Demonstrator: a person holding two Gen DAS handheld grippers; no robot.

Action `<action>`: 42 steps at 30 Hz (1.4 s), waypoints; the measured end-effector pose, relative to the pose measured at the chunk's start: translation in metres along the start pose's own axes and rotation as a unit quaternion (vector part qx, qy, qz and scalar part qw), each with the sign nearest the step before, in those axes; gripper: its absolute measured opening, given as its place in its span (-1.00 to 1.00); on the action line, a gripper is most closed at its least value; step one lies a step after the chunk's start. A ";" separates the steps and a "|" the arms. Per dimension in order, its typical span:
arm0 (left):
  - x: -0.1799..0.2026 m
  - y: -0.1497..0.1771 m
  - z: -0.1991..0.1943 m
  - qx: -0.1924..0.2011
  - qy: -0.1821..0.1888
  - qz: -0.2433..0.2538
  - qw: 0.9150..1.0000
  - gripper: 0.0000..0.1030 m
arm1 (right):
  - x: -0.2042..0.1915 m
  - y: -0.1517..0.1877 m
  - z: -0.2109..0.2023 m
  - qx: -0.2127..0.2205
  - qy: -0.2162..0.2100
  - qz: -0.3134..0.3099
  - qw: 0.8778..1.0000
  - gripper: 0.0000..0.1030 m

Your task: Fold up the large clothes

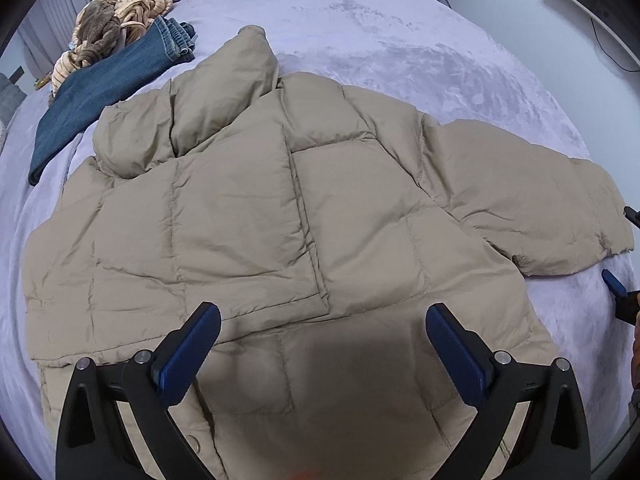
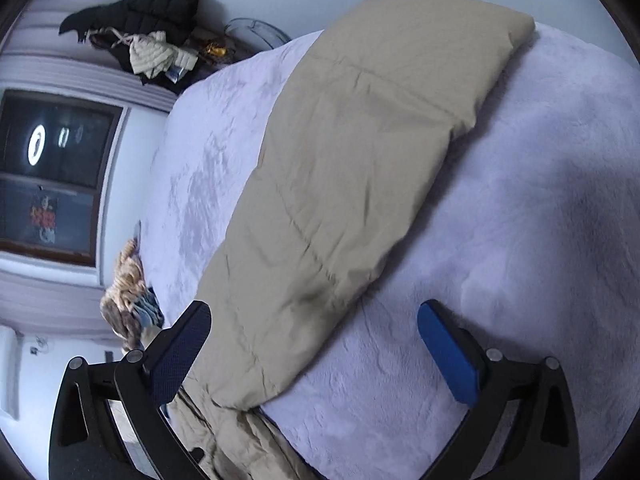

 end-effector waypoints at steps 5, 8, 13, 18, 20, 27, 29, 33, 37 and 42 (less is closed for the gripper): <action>0.005 -0.001 0.009 -0.022 0.002 0.000 1.000 0.99 | 0.005 -0.028 0.012 0.016 -0.047 0.054 0.997 0.99; 0.008 -0.002 0.009 -0.020 -0.006 0.005 1.000 0.99 | 0.002 -0.042 0.023 0.023 -0.084 0.082 0.993 0.99; 0.006 -0.005 0.011 -0.021 -0.012 0.004 1.000 0.99 | -0.010 -0.051 0.047 -0.001 -0.126 0.122 0.984 0.97; -0.003 -0.012 0.007 -0.012 -0.009 0.005 1.000 0.99 | -0.011 -0.041 0.068 -0.031 -0.151 0.187 0.970 -0.14; -0.010 -0.015 0.004 -0.008 -0.007 0.002 1.000 0.99 | -0.014 -0.038 0.074 -0.038 -0.156 0.197 0.967 -0.75; -0.056 -0.027 -0.007 0.020 -0.001 -0.029 0.999 0.99 | -0.109 -0.038 0.067 -0.032 -0.142 0.022 0.989 -0.81; -0.073 -0.030 -0.009 0.024 -0.005 -0.039 0.999 0.99 | -0.147 -0.031 0.068 -0.036 -0.135 -0.042 0.989 -0.81; -0.109 -0.031 -0.011 0.033 -0.014 -0.060 0.998 0.99 | -0.227 -0.002 0.080 -0.044 -0.126 -0.164 0.977 -0.80; -0.144 -0.029 -0.017 0.044 -0.022 -0.071 0.996 0.99 | -0.305 0.057 0.101 -0.057 -0.105 -0.315 0.942 -0.81; -0.185 -0.025 -0.023 0.058 -0.023 -0.102 0.993 0.99 | -0.362 0.176 0.140 -0.109 -0.065 -0.494 0.860 -0.81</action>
Point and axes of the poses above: each gripper's, at about its wrist camera, not at the fingertips, and z roughly the way its jaws point, x to its right, y to its underside, the point moved 5 cm from there along z, roughly the way its jaws point, and after that the axes turned 8 degrees about -z, right-handed, at the moved point
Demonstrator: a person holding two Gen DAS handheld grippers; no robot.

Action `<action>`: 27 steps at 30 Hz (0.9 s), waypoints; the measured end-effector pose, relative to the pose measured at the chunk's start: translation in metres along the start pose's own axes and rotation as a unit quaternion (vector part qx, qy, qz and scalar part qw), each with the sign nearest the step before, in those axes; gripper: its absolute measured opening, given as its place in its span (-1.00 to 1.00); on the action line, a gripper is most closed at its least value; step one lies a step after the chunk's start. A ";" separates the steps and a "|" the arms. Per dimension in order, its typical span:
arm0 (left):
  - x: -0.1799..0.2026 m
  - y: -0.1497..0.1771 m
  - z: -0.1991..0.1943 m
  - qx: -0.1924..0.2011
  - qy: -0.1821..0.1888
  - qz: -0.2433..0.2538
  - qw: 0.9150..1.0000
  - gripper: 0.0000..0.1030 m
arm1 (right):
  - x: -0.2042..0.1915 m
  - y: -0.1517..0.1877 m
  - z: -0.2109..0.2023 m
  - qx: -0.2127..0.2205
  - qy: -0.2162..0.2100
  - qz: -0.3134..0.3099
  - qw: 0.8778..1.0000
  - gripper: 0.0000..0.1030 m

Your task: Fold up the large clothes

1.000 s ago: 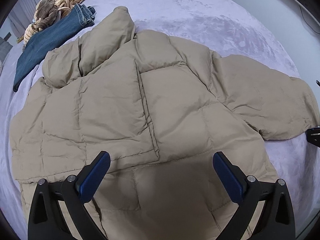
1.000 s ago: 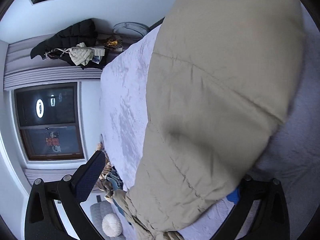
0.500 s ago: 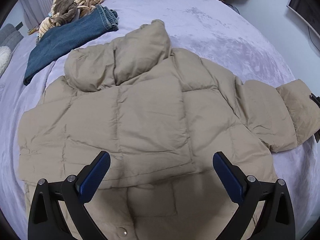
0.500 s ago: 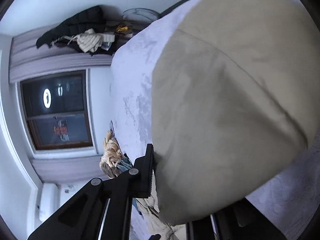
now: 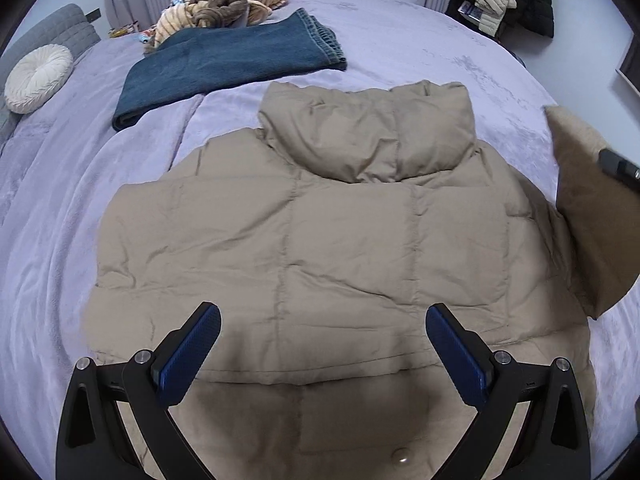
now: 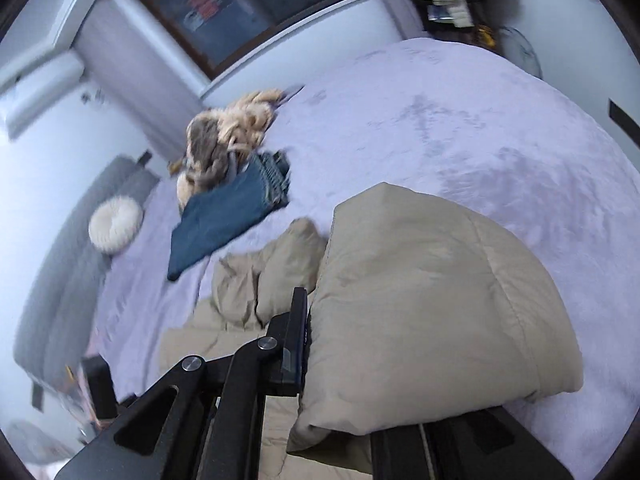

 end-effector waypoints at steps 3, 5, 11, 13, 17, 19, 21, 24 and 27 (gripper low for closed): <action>-0.023 0.000 0.003 0.000 -0.007 -0.013 1.000 0.99 | -0.041 0.046 0.039 -0.054 0.029 -0.060 0.996 -0.81; -0.034 0.001 0.007 0.000 -0.008 -0.017 1.000 0.99 | -0.049 0.072 0.058 -0.082 0.044 -0.076 0.993 -0.81; -0.045 0.004 0.018 -0.010 0.003 -0.023 1.000 0.99 | -0.030 0.118 0.078 -0.133 0.066 -0.032 0.988 -0.77; -0.042 0.003 0.019 -0.011 0.014 -0.021 1.000 0.99 | -0.024 0.120 0.068 -0.139 0.047 0.007 0.989 -0.58; -0.036 -0.006 0.018 -0.009 0.056 -0.026 0.998 0.99 | -0.002 0.124 0.027 -0.094 -0.003 0.113 0.989 0.31; -0.036 -0.012 0.021 -0.012 0.078 -0.037 0.996 0.99 | 0.021 0.128 0.006 -0.065 -0.009 0.179 0.982 0.31; -0.037 -0.016 0.023 -0.015 0.095 -0.045 0.994 0.99 | 0.048 0.129 -0.004 -0.039 -0.016 0.246 0.968 0.31; -0.039 -0.021 0.025 -0.014 0.118 -0.052 0.992 0.99 | 0.079 0.126 -0.008 -0.009 -0.024 0.326 0.945 0.30; -0.046 -0.024 0.023 -0.018 0.155 -0.069 0.985 0.99 | 0.083 0.110 -0.008 0.004 -0.015 0.323 0.946 -0.57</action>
Point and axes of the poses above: each gripper's, at about its wrist camera, not at the fingertips, and z roughly the way its jaws point, x to its right, y to its underside, the point moved 5 cm from there along z, roughly the way its jaws point, and after that the axes turned 8 degrees about -z, right-handed, at the moved point
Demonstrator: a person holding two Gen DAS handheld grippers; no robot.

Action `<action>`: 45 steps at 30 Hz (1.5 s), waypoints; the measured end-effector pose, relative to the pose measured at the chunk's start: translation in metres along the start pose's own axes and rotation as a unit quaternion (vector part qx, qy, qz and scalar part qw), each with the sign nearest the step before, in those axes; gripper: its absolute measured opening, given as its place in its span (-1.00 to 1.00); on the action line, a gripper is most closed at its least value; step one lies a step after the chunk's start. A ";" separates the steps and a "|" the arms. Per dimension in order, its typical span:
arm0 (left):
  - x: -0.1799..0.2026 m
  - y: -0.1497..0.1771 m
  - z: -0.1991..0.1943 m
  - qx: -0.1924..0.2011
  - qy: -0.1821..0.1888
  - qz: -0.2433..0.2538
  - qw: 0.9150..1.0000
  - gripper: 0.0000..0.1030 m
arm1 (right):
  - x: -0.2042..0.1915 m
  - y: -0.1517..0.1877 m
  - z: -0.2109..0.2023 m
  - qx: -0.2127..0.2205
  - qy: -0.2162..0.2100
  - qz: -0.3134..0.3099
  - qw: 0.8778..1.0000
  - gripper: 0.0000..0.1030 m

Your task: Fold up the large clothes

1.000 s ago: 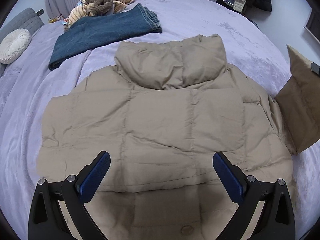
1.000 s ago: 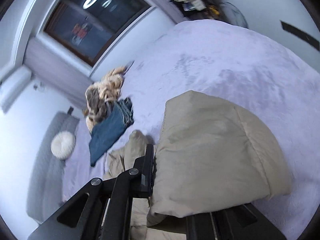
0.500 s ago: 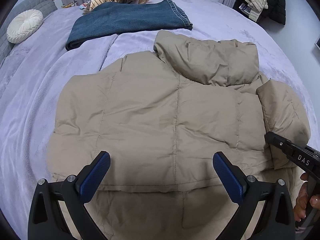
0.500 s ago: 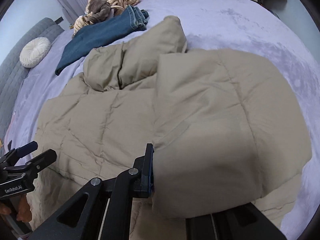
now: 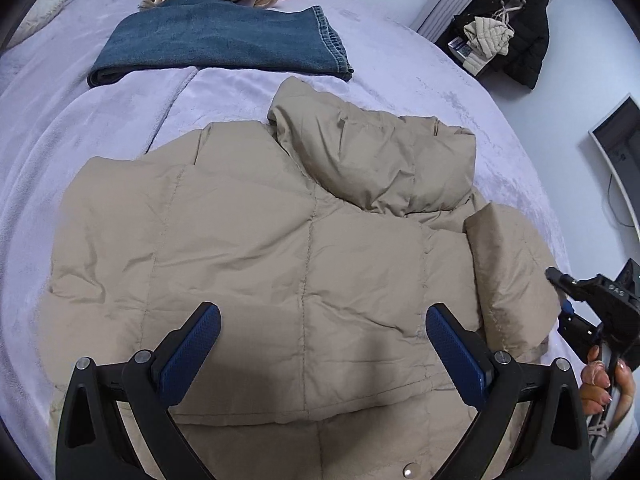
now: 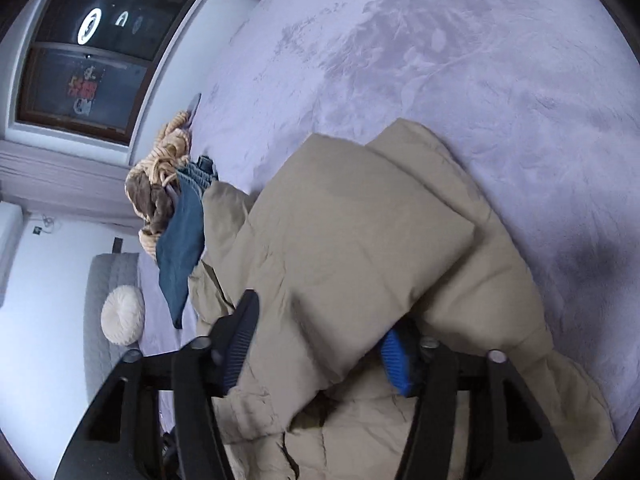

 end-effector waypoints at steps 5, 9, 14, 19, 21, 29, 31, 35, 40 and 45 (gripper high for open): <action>-0.019 -0.009 -0.012 0.001 0.059 -0.044 0.997 0.99 | -0.095 0.013 0.013 -0.009 0.007 -0.197 0.980 -0.66; -0.037 -0.013 -0.019 -0.005 0.100 -0.088 0.991 0.99 | -0.163 0.065 0.045 -0.047 0.020 -0.335 0.941 -0.66; -0.044 -0.018 -0.019 -0.023 0.171 -0.124 0.977 0.99 | -0.182 0.136 0.096 -0.140 0.035 -0.400 0.905 -0.19; -0.042 -0.020 -0.009 -0.045 0.214 -0.146 0.965 0.99 | -0.170 0.169 0.100 -0.190 0.044 -0.421 0.886 0.22; -0.040 -0.018 0.000 -0.058 0.201 -0.142 0.967 0.99 | -0.157 0.164 0.086 -0.190 0.034 -0.398 0.897 0.28; -0.011 -0.015 0.040 -0.088 0.159 -0.093 0.979 0.99 | 0.003 0.091 0.002 -0.141 0.001 -0.076 0.987 0.33; 0.001 -0.016 0.049 -0.089 0.151 -0.082 0.981 0.99 | 0.040 0.075 -0.013 -0.102 -0.025 0.013 0.994 0.33; 0.021 -0.018 0.056 -0.085 0.132 -0.066 0.985 0.02 | 0.078 0.043 -0.024 -0.033 -0.046 0.110 0.992 0.33; 0.018 -0.015 0.041 -0.057 0.111 -0.043 0.991 -0.78 | 0.086 0.014 -0.027 -0.012 -0.056 0.135 0.989 -0.76; -0.017 -0.005 0.033 -0.042 0.075 -0.046 0.995 -0.78 | 0.050 0.013 -0.021 -0.032 -0.038 0.022 0.999 -0.89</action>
Point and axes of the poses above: each gripper's, at about its wrist camera, not at the fingertips, and z roughly the way its jaws point, x to its right, y to its underside, the point moved 5 cm from there along z, roughly the way its jaws point, and after that the axes turned 8 degrees about -z, right-handed, at the moved point
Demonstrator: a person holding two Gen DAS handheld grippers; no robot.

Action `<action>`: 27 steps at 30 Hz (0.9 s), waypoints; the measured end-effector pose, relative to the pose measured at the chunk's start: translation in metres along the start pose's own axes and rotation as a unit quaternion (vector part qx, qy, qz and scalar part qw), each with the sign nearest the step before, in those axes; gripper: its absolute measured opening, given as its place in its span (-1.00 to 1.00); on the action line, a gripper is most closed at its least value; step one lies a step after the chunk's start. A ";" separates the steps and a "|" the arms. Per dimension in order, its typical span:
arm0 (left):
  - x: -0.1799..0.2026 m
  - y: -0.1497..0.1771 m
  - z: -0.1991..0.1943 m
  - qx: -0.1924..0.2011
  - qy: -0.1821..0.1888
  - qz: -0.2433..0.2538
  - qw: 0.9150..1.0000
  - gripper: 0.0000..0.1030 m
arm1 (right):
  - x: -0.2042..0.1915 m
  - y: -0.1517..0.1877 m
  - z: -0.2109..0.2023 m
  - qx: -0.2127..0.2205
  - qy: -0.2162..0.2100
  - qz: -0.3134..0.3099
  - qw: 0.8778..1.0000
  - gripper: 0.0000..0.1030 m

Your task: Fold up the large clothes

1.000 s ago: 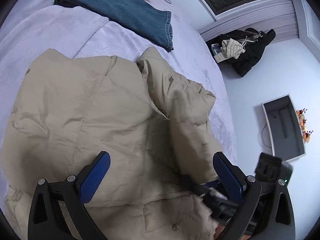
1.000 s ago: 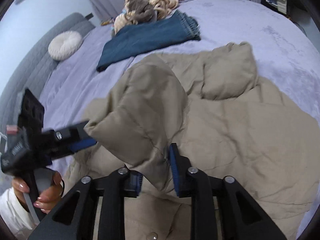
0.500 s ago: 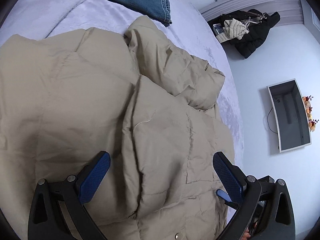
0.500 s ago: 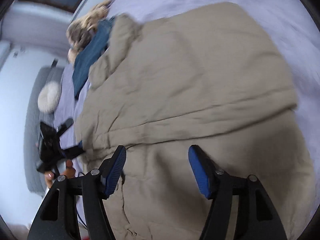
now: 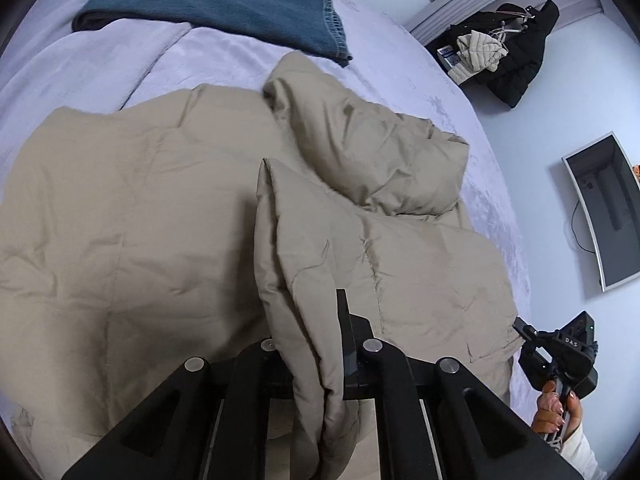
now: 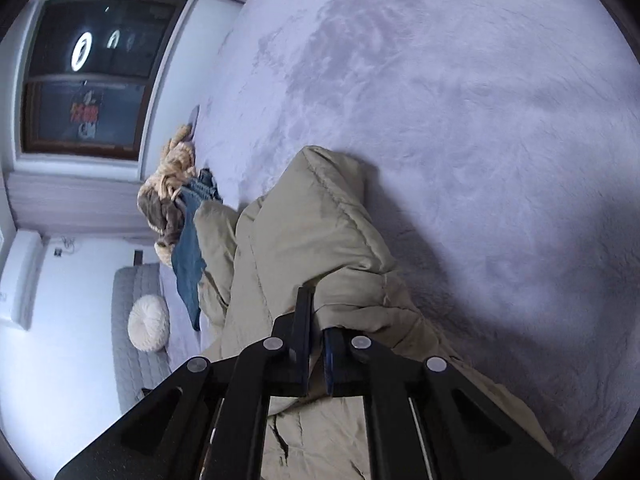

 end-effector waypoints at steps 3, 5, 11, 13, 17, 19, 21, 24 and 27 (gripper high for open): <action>-0.013 0.002 0.008 0.001 -0.017 0.005 1.000 -0.77 | 0.007 0.011 0.021 -0.026 0.054 -0.037 0.998 -0.89; -0.012 0.002 0.011 0.004 -0.026 0.015 1.000 -0.76 | 0.021 0.017 0.031 -0.032 0.064 -0.025 0.997 -0.89; -0.016 -0.010 -0.006 0.040 -0.084 0.035 0.995 -0.10 | 0.021 0.015 0.023 -0.035 0.077 -0.032 0.996 -0.80; -0.021 -0.015 -0.019 0.060 -0.102 0.033 0.992 0.18 | 0.014 0.017 0.013 -0.057 0.089 -0.049 0.993 -0.47; -0.027 -0.021 -0.047 0.094 -0.124 0.046 0.987 0.18 | -0.007 0.026 -0.015 -0.055 0.095 -0.107 0.988 0.25; -0.024 -0.022 -0.057 0.102 -0.119 0.057 0.986 0.01 | -0.017 0.023 -0.032 -0.017 0.105 -0.143 0.984 0.25; -0.013 -0.021 -0.059 0.095 -0.105 0.074 0.987 -0.24 | -0.017 0.007 -0.039 0.018 0.115 -0.144 0.983 0.25; 0.009 -0.017 -0.049 0.086 -0.088 0.100 0.987 -0.24 | 0.000 -0.026 -0.019 0.024 0.075 -0.068 0.995 0.25; 0.025 -0.012 -0.026 0.073 -0.098 0.116 0.986 -0.24 | 0.020 -0.047 0.016 0.010 0.044 0.008 0.999 0.25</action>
Point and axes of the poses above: each gripper's, at about its wrist camera, not at the fingertips, and z roughly the way its jaws point, x to its right, y to its underside, the point moved 5 cm from there along z, roughly the way its jaws point, and after that the axes turned 8 degrees about -z, right-handed, at the moved point
